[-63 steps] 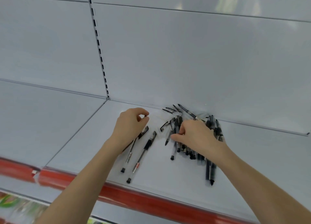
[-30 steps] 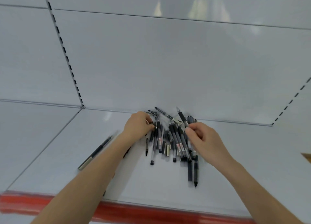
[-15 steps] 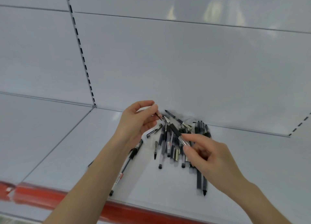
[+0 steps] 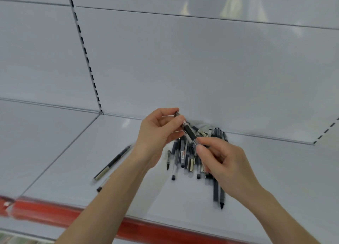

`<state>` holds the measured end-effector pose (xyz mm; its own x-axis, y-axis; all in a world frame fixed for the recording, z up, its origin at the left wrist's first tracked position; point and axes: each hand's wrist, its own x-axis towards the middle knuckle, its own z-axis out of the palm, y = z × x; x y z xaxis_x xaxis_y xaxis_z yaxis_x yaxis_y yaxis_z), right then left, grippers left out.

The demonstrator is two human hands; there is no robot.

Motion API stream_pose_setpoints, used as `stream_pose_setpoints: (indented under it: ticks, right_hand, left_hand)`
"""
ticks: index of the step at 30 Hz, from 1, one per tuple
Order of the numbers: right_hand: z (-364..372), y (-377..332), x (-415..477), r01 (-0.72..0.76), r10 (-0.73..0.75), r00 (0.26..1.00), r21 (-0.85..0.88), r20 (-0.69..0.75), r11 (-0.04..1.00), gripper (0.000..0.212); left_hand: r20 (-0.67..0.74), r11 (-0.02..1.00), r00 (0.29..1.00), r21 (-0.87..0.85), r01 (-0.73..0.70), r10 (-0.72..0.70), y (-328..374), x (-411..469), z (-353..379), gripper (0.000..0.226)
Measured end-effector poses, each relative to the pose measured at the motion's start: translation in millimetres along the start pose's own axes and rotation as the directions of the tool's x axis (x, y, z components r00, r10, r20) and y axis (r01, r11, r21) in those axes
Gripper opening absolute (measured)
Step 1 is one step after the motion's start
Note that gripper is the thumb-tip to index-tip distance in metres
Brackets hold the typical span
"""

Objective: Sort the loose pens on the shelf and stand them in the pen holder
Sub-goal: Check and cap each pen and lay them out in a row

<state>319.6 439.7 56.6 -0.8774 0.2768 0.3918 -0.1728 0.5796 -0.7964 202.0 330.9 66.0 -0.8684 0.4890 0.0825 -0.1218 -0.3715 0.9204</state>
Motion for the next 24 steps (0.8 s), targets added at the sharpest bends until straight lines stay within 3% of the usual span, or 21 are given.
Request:
stream_pose_setpoints:
  ticks: [6, 11, 15, 17, 20, 24]
  right_hand:
    - [6.1, -4.0, 5.9, 0.009, -0.009, 1.0, -0.001, -0.007, 1.0, 0.025]
    - [9.4, -2.4, 15.5, -0.15, 0.144, 0.985, 0.057, 0.097, 0.987, 0.015]
    - [4.2, 15.1, 34.6, -0.248, 0.264, 0.952, -0.116, 0.157, 0.962, 0.027]
    - [8.6, 23.8, 44.7, -0.23, 0.276, 0.949, -0.263, 0.152, 0.937, 0.026]
    - [19.8, 30.0, 56.9, -0.169, 0.277, 0.943, -0.451, 0.186, 0.876, 0.035]
    - [30.5, 29.6, 62.1, -0.101, 0.342, 0.889, -0.599, 0.304, 0.794, 0.051]
  left_hand:
    - [-0.027, 0.997, 0.998, 0.042, -0.057, 0.058, 6.7, -0.6, -1.9, 0.014]
    - [-0.099, 1.0, 0.995, -0.005, 0.0, 0.0, 3.1, 0.7, -12.2, 0.011]
    - [-0.138, 0.989, 0.99, 0.141, 0.049, -0.029, -1.3, 6.6, -31.3, 0.009]
    - [-0.15, 0.911, 0.988, 0.41, 0.041, 0.023, -3.0, 11.4, -44.9, 0.01]
    - [-0.129, 0.631, 0.985, 0.775, 0.027, 0.117, -5.8, 16.8, -63.9, 0.011]
    - [-0.142, 0.531, 0.982, 0.845, 0.054, 0.126, -6.3, 16.8, -78.9, 0.016]
